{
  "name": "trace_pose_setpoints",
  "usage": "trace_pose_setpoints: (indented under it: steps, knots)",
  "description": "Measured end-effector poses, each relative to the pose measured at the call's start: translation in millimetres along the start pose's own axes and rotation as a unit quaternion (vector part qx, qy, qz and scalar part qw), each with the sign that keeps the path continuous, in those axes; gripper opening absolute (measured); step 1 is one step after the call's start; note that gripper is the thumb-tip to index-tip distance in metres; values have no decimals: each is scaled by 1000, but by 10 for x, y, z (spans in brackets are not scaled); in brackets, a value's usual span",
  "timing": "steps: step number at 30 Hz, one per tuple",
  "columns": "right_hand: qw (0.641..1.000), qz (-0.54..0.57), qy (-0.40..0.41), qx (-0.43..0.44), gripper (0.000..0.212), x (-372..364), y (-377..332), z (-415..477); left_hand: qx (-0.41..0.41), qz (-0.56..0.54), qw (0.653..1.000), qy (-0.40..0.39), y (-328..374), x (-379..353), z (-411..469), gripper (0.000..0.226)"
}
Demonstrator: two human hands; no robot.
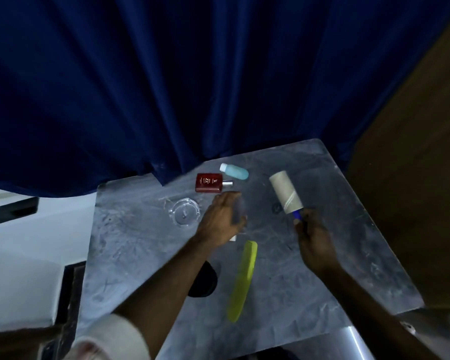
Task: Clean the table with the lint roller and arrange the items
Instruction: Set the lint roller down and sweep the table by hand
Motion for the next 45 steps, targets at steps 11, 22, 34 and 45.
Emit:
trace_pose_setpoints:
  steps: [11, 22, 34, 45]
  knots:
    - [978, -200, 1, -51, 38, -703, 683, 706, 78, 184, 974, -103, -397, -1067, 699, 118]
    - [904, -423, -56, 16, 21, -893, 554, 891, 77, 200, 968, -129, -477, -1233, 799, 129]
    - [914, -390, -115, -9, 35, -1014, 602, 869, 75, 195, 970, -128, -500, -1219, 793, 128]
    - [939, -333, -17, -83, 41, -365, 1089, 1151, 77, 182, 971, -130, -456, -1164, 775, 126]
Point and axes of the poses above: each hand's wrist, its own z-axis towards the middle knuckle, its own x-axis out of the back of the hand, y = z × x, the point moved 7 cm from there along z, towards the middle knuckle, and after that the axes turned 6 degrees about z, right-handed, at the moved point
